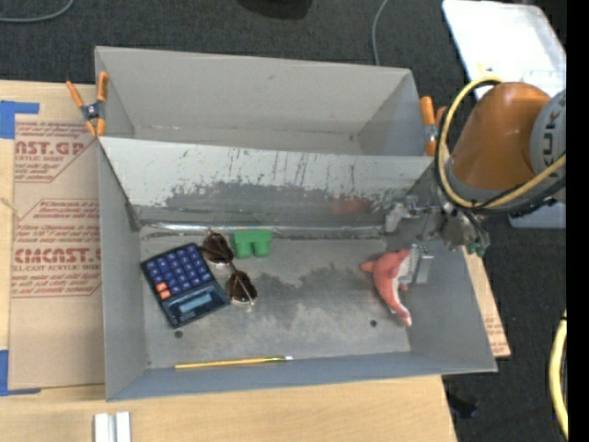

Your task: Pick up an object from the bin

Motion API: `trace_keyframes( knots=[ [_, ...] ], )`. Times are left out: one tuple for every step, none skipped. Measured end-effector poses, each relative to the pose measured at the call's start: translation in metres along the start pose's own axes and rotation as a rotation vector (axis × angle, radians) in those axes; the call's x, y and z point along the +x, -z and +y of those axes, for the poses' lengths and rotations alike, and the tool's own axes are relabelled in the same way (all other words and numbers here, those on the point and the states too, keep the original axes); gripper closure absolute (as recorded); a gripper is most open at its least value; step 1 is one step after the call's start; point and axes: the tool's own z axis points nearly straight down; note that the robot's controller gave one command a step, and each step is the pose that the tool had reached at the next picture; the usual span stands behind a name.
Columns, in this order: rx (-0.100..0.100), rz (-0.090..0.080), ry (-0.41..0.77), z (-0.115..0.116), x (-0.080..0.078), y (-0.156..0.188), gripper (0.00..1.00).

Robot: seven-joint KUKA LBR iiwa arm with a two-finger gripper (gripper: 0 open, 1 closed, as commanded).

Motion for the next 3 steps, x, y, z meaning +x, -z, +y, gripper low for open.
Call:
trace_keyframes(
  knots=[
    [-0.003,0.013,-0.006,0.008,0.039,-0.075,0.00],
    [0.002,-0.011,-0.064,-0.012,0.027,-0.073,0.00],
    [-0.001,-0.001,-0.313,-0.006,-0.005,-0.068,1.00]
  ],
)
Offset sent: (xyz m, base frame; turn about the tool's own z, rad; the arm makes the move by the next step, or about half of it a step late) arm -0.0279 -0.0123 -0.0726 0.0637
